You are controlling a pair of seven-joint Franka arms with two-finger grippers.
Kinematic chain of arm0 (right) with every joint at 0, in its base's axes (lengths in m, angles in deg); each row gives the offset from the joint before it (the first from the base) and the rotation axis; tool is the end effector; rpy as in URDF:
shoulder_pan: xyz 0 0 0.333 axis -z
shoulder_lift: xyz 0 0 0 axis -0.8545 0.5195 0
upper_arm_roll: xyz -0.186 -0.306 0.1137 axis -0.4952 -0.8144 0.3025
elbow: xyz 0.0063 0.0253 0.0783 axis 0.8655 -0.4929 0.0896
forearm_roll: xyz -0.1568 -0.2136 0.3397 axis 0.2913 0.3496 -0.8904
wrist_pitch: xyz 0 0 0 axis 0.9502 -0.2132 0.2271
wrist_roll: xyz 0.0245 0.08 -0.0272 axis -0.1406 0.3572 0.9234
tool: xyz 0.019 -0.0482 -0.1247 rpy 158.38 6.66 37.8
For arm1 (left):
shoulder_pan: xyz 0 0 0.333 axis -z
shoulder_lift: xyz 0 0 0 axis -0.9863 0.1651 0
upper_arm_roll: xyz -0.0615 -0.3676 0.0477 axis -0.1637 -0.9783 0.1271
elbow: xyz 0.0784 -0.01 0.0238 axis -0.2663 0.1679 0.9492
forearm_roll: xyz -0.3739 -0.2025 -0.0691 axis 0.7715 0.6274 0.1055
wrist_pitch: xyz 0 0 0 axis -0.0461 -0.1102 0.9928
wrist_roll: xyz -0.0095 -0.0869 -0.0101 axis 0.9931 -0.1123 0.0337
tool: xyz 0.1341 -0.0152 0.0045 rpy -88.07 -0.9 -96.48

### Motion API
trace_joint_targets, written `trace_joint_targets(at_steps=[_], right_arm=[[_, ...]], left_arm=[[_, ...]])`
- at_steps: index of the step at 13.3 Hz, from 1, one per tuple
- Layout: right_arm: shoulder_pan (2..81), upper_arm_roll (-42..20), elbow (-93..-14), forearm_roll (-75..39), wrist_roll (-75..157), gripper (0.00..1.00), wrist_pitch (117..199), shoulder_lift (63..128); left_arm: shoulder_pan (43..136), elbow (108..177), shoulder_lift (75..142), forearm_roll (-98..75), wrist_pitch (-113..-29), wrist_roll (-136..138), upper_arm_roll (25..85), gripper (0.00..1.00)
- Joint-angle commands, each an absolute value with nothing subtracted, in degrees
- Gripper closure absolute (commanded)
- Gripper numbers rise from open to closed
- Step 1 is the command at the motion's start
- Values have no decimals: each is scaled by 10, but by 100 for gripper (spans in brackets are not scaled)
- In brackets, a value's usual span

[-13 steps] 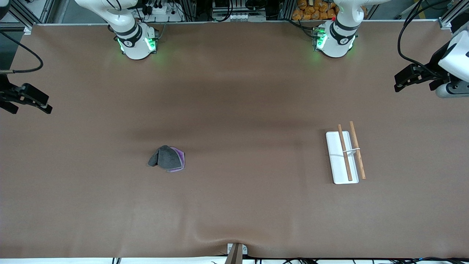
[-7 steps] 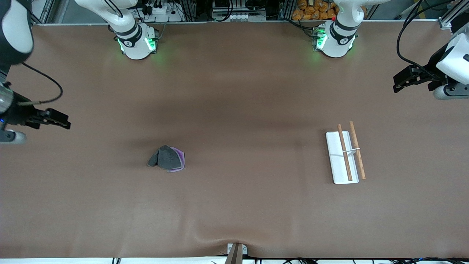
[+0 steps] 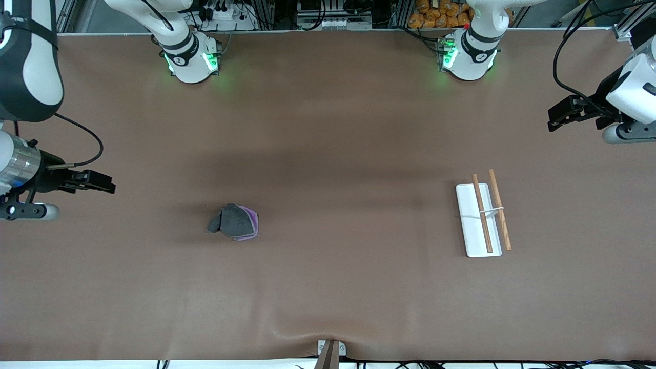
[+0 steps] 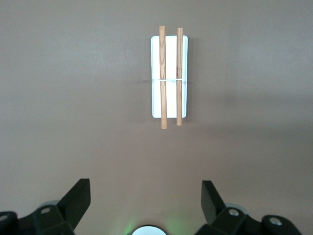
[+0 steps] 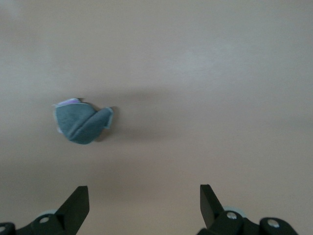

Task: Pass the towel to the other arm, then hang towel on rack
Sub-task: 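Reach the right gripper down to the crumpled grey towel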

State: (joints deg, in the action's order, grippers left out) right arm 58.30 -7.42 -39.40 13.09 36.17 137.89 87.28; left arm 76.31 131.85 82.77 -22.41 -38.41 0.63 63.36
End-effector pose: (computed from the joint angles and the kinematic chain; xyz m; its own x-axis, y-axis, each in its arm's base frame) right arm 0.6844 -0.0047 0.5418 0.9962 -0.0363 -0.0788 -0.0430 -0.9954 -0.0853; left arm 0.5784 -0.0519 0.6606 0.9969 0.0259 -0.0739 0.0229 -0.9989 -0.0408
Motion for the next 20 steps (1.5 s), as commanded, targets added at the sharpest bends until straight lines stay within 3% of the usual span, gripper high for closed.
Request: trace_joint_targets(at_steps=[1,15,18,20], right_arm=[[592,-70,-385,102,354,0,1394,891],[590,-70,-388,57,229,0,1445,1035],[612,-70,-390,-57,229,0,1473,1097],[610,-71,-403,-93,222,0,1472,1099]], left_arm=[[750,1320,825,-216,-378,19,631,0],[748,1322,831,-216,-378,30,631,0],[748,1322,833,-216,-378,31,631,0],[748,1322,834,-216,-378,34,631,0]])
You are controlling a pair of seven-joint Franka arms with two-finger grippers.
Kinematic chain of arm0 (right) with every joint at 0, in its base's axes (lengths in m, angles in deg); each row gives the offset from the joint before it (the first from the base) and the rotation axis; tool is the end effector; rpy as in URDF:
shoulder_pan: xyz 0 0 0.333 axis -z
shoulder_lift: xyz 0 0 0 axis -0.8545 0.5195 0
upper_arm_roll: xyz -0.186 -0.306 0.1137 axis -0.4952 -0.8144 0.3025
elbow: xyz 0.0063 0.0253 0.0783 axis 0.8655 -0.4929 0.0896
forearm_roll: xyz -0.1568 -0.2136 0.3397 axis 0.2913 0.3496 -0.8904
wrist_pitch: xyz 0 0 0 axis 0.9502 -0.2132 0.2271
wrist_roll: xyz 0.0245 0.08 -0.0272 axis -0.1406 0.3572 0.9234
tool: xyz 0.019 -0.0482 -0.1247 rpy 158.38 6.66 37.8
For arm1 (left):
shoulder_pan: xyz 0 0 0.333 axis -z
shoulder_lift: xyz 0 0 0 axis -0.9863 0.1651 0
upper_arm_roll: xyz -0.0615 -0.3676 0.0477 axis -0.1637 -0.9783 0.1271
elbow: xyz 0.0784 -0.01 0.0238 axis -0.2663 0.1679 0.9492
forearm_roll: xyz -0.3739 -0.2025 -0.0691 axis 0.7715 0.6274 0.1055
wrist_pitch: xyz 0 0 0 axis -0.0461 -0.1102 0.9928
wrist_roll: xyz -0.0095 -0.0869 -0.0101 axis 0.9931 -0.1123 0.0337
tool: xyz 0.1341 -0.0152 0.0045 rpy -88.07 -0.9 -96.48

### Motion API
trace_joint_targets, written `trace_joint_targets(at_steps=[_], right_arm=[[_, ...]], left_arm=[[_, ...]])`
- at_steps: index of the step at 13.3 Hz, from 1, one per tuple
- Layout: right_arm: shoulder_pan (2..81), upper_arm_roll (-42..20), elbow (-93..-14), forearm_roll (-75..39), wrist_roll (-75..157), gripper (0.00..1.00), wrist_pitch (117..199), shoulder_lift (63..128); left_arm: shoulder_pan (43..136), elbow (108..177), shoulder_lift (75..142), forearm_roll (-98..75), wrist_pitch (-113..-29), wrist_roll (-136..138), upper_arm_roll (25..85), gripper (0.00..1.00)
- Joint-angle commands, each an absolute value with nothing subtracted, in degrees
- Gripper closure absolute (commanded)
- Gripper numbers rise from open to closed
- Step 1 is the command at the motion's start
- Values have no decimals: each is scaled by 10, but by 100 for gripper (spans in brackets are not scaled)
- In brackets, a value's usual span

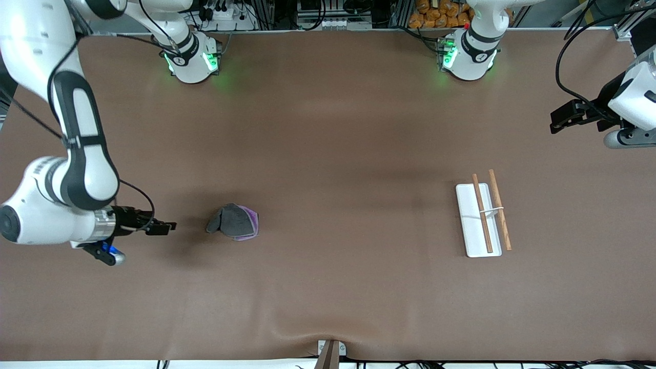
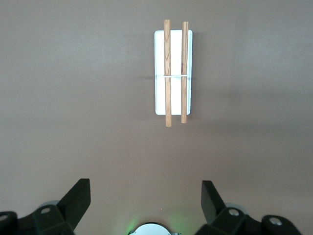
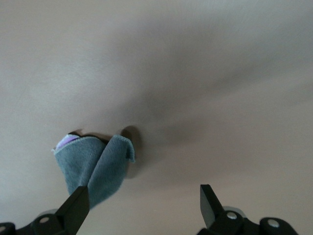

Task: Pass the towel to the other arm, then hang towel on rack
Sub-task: 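Reach the right gripper down to the crumpled grey towel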

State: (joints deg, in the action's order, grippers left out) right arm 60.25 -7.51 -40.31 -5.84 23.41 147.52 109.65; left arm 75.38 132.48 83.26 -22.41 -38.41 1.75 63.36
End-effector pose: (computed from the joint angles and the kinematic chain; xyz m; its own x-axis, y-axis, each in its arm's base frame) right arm 0.7400 0.0012 0.2706 0.8454 -0.3627 -0.3920 -0.4760 -0.8446 -0.2450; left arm 0.5813 -0.0422 0.6502 0.9953 0.0225 -0.0941 0.0189 -0.9990 -0.0398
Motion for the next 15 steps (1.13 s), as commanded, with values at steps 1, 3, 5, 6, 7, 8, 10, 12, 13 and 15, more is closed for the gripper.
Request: trace_joint_targets(at_steps=[1,3,5,6,7,8,10,12,13,15], right_arm=[[607,-70,-410,-99,207,0,1474,1103],[591,-70,-410,-130,180,0,1474,1108],[578,-70,-411,-133,152,0,1474,1111],[573,-70,-411,-134,141,6,1474,1113],[565,-70,-412,-137,128,11,1473,1116],[560,-69,-421,-141,120,14,1474,1118],[560,-70,-425,-160,120,25,1475,1134],[560,-70,-424,-210,120,26,1479,1143],[551,-70,-424,-230,123,28,1501,1152],[544,-71,-425,-227,124,29,1516,1152]], left_arm=[[748,1322,836,-216,-378,34,631,0],[748,1322,836,-216,-378,34,631,0],[748,1324,836,-216,-378,34,631,0],[748,1324,836,-216,-378,34,631,0],[748,1326,836,-216,-378,34,631,0],[750,1326,836,-216,-378,34,631,0],[748,1327,836,-216,-378,34,631,0],[748,1327,836,-216,-378,34,631,0],[748,1327,835,-216,-378,35,631,0],[748,1327,835,-216,-378,39,631,0]])
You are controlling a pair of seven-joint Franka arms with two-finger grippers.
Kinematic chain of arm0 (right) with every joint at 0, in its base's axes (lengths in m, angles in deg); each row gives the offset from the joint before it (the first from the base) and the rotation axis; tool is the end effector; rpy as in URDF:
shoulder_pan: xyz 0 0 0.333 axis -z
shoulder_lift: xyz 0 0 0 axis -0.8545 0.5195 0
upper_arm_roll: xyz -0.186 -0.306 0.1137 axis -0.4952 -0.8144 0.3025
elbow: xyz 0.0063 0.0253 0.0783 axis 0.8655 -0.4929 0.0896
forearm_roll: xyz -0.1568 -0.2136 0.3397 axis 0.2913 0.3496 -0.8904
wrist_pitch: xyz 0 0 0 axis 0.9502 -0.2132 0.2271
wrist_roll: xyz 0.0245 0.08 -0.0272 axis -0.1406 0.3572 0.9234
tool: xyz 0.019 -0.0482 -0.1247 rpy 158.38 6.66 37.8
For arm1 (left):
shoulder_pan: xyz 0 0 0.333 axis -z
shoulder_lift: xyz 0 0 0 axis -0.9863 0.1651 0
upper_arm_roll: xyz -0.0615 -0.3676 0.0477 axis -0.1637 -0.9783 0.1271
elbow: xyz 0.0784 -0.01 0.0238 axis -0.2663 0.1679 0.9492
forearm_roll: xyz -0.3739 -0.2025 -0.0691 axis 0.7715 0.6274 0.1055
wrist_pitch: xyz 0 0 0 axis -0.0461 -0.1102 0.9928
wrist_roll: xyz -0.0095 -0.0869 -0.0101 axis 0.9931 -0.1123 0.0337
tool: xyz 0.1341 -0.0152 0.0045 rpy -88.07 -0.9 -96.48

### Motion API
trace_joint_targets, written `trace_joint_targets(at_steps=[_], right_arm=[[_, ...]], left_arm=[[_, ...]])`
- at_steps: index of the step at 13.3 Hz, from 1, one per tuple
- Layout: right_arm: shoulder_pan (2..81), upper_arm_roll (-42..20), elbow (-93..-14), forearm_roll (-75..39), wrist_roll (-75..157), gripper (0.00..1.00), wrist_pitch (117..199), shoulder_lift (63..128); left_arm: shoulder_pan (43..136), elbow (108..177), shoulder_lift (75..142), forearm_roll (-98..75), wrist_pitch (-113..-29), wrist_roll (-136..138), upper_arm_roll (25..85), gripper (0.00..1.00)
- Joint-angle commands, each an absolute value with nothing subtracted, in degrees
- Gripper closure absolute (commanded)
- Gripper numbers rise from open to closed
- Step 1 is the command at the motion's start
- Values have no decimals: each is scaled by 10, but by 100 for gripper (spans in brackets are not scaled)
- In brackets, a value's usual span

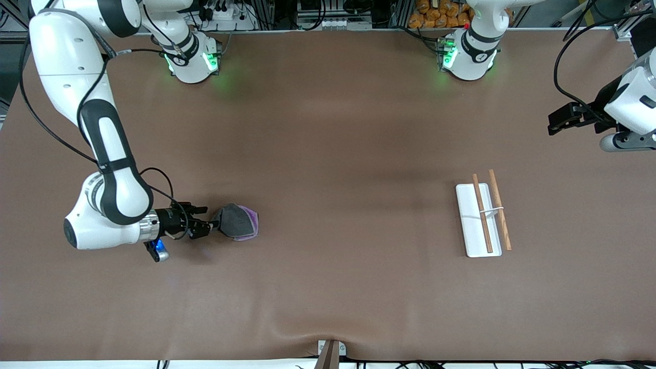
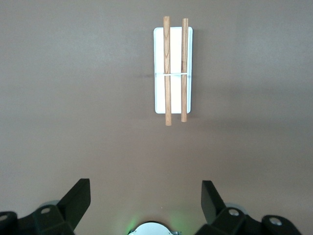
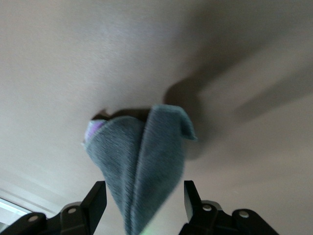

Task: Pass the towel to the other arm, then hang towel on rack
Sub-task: 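Close the right gripper on the grey towel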

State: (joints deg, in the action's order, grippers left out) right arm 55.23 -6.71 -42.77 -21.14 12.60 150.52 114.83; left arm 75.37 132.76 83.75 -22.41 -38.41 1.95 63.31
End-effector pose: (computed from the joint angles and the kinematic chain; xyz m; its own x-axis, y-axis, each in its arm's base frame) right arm 0.7287 0.0943 0.1981 0.6562 -0.4702 -0.5902 -0.7048 -0.6613 -0.2567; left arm 0.5837 -0.0423 0.6428 0.9940 0.0183 -0.1076 0.0141 -0.9991 -0.0393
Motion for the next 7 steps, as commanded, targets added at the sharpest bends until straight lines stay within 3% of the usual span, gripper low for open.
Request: trace_joint_targets(at_steps=[1,2,3,7], right_arm=[[553,-70,-425,-227,131,35,1516,1154],[554,-70,-425,-227,132,46,1516,1155],[554,-71,-425,-226,133,50,1516,1156],[564,-70,-425,-227,149,54,1515,1162]], left_arm=[[748,1327,835,-216,-378,39,631,0],[748,1327,835,-216,-378,39,631,0],[748,1327,835,-216,-378,41,631,0],[748,1327,835,-216,-378,41,631,0]])
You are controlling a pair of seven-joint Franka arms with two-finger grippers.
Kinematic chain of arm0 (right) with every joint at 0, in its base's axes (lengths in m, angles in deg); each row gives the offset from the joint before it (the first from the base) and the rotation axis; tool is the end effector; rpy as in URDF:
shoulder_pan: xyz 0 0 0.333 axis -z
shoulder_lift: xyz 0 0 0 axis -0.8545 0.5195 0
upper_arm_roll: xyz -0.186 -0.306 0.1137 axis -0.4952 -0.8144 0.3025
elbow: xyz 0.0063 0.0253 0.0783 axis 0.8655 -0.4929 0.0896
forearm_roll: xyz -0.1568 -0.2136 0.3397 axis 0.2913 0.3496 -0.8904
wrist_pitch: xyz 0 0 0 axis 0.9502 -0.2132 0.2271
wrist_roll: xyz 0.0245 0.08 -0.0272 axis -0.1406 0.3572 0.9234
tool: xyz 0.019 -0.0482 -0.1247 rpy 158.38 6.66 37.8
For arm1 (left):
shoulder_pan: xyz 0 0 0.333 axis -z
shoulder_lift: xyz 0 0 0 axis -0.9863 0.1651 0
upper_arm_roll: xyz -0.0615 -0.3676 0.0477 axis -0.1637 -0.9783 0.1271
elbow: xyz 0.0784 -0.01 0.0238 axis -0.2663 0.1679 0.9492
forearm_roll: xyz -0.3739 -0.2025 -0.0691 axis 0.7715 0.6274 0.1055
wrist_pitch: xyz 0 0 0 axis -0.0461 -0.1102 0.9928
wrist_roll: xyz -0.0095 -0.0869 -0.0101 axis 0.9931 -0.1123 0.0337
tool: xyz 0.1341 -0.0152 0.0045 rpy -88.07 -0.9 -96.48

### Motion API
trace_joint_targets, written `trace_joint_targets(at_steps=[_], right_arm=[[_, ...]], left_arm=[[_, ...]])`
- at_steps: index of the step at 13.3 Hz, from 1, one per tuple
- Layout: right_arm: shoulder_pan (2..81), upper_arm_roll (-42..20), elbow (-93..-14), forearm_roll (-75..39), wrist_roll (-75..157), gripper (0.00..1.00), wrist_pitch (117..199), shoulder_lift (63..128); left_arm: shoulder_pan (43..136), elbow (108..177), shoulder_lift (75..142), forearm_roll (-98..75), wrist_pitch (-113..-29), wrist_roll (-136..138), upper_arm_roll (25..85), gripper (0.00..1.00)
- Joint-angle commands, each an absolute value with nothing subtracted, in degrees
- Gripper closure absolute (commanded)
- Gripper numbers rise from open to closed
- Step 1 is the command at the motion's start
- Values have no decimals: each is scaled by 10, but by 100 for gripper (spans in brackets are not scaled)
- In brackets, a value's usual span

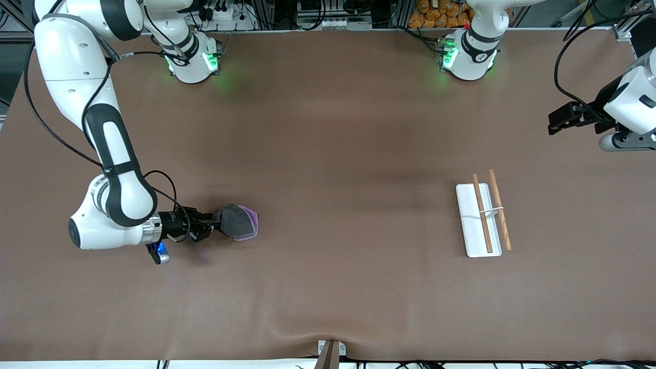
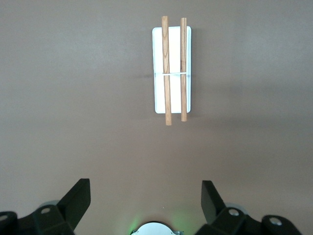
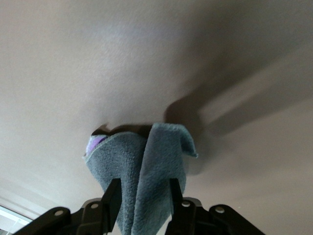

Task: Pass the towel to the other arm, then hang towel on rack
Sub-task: 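Close the right gripper on the grey towel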

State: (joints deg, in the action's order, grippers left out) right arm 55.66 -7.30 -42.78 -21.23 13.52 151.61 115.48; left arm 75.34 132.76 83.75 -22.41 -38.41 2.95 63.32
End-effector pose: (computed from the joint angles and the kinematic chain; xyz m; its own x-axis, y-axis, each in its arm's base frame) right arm 0.7312 0.0809 0.1896 0.6579 -0.4842 -0.5768 -0.7097 -0.6549 -0.2597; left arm 0.5837 -0.0419 0.6428 0.9941 0.0016 -0.1082 -0.0025 -0.9993 -0.0374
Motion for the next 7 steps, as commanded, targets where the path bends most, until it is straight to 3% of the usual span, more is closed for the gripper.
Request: trace_joint_targets(at_steps=[1,6,7], right_arm=[[560,-70,-425,-227,144,56,1515,1162],[559,-70,-427,-227,150,61,1516,1163],[559,-70,-429,-227,150,68,1515,1163]], left_arm=[[747,1327,835,-216,-378,42,631,0],[747,1329,835,-216,-378,42,631,0],[747,1329,835,-216,-378,42,632,0]])
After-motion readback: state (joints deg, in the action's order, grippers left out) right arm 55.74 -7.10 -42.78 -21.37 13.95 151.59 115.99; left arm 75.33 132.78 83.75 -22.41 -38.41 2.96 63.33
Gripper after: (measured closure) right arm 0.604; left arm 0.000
